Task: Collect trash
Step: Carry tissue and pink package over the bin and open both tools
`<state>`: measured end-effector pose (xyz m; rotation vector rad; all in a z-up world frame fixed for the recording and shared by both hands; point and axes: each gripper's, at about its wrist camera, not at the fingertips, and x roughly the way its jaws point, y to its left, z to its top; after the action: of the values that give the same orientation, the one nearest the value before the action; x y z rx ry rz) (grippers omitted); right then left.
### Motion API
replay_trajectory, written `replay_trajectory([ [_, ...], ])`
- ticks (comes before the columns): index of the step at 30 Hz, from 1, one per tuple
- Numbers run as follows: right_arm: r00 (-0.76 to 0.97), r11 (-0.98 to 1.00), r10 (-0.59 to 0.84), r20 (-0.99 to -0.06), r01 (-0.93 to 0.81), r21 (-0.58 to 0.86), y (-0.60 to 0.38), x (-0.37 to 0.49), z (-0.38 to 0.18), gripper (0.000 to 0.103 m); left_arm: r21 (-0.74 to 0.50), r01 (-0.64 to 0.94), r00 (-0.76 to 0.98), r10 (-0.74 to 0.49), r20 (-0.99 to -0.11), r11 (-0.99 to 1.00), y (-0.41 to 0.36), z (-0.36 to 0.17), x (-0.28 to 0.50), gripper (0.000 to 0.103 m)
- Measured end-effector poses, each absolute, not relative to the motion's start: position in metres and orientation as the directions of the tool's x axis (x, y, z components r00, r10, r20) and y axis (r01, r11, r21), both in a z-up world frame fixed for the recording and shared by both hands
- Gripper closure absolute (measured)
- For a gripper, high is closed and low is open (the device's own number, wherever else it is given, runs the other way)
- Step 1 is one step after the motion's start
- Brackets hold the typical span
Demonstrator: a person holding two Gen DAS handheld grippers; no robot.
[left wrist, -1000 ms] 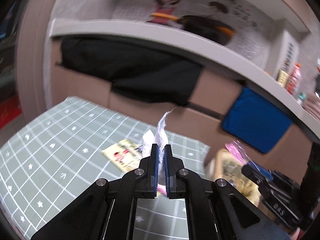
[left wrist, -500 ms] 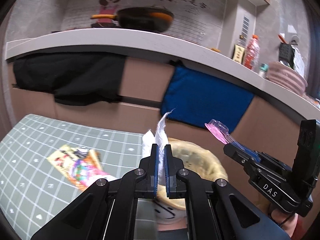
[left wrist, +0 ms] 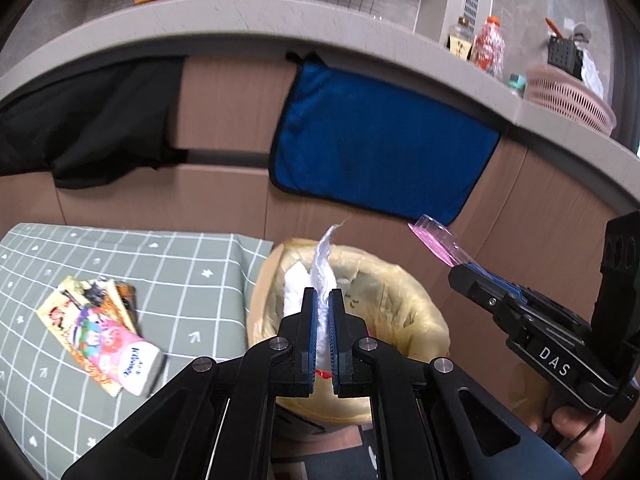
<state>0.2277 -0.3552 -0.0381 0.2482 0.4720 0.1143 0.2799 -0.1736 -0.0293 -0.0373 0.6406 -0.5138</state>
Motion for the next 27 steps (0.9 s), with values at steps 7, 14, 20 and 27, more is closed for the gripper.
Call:
replay_trajectory([
  [7,0.853,0.956,0.159,-0.497,-0.007,0.294,-0.370,0.255,-0.065,0.086,-0.164,0.466,0.641,-0.460,-0.614,0.869,-0.198,-0.059,0.309,0.098],
  [14,0.831,0.953,0.162,-0.532,0.009,0.304,-0.374,0.272,-0.085,0.086,-0.186,0.460,0.596,-0.457,-0.661,0.868,-0.206,-0.083,0.329,0.098],
  [20,0.817,0.951,0.163,-0.552,0.019,0.309,-0.376,0.280,-0.095,0.085,-0.203,0.465,0.575,-0.468,-0.671,0.862,-0.209,-0.091,0.338,0.098],
  [27,0.801,0.952,0.161,-0.577,0.030,0.306,-0.375,0.287,-0.105,0.085,-0.229,0.458,0.540,-0.473,-0.696,0.859,-0.212,-0.102,0.348,0.098],
])
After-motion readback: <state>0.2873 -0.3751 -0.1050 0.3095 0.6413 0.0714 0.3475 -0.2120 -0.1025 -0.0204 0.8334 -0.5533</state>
